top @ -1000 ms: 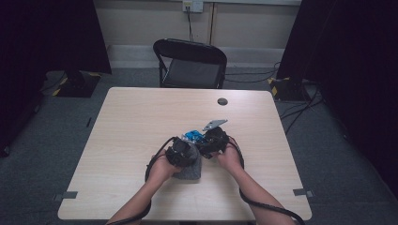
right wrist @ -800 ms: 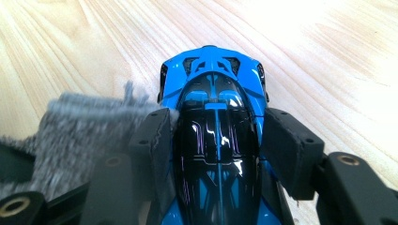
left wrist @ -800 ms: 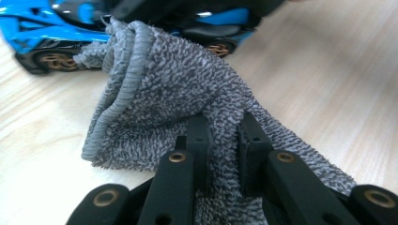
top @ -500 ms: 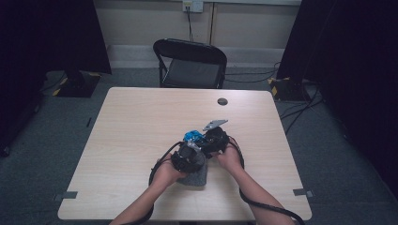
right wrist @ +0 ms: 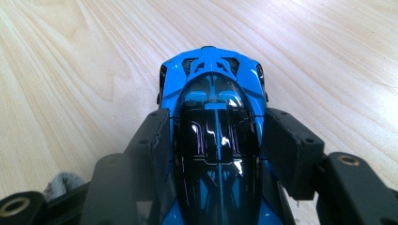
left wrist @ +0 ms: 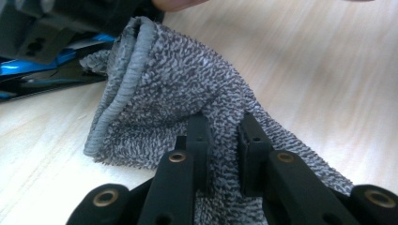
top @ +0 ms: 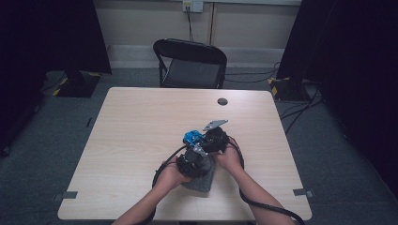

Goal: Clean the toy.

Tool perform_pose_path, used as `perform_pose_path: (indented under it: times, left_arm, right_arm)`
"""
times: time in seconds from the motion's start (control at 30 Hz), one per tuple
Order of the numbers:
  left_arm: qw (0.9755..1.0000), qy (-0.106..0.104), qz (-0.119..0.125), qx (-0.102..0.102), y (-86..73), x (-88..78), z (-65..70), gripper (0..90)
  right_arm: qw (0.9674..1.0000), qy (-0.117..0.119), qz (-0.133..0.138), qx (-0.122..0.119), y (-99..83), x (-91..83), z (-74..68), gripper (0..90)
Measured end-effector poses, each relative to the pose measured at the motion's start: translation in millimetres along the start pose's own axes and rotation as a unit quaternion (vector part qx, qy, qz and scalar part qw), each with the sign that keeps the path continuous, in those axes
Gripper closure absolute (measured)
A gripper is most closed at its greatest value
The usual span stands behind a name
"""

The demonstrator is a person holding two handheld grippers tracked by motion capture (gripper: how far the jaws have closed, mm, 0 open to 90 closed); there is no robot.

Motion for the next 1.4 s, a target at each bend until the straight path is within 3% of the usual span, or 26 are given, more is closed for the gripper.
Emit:
perform_pose_path:
  times: [0.37, 0.5, 0.73, 0.93, 1.1, 1.2, 1.4]
  left_arm:
    - [0.9988, -0.017, 0.007, 0.046, 3.9, -14.8, 16.1, 78.1]
    - [0.9984, -0.005, 0.005, 0.056, 1.7, -24.8, 12.6, 78.0]
    - [0.9993, 0.028, 0.015, 0.019, -12.2, -50.6, -16.3, 77.9]
    - [0.9975, 0.064, 0.022, -0.02, -26.5, -69.0, -51.3, 77.8]
    - [0.9929, 0.096, 0.038, -0.059, -33.9, -79.1, -85.2, 77.9]
    - [0.9886, 0.117, 0.046, -0.083, -37.2, -81.4, -104.2, 78.0]
    - [0.9813, 0.146, 0.048, -0.116, -40.3, -71.7, -130.2, 77.9]
  right_arm:
    - [1.0, 0.001, 0.0, 0.003, 0.0, 0.0, 0.1, 43.3]
    - [1.0, 0.001, 0.0, 0.004, -0.1, -0.1, 0.2, 43.3]
    - [1.0, 0.001, 0.0, 0.004, -0.2, -0.2, 0.3, 43.3]
    - [1.0, 0.0, 0.001, 0.006, -0.3, -0.1, 0.3, 43.3]
    - [1.0, 0.0, 0.001, 0.005, -0.4, -0.3, 0.2, 43.3]
    - [1.0, 0.0, 0.002, 0.006, -0.6, -0.4, 0.2, 43.4]
    - [1.0, 0.001, 0.004, 0.006, -0.8, -0.4, 0.3, 43.3]
Point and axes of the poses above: each handheld gripper's, and its own axes: x roughly forward along the jaws, y roughly out of its top, z roughly to its right, the point moved 7 cm from there along x, roughly forward along the jaws, and after that the axes turned 6 degrees about x, right-handed, at the moved point
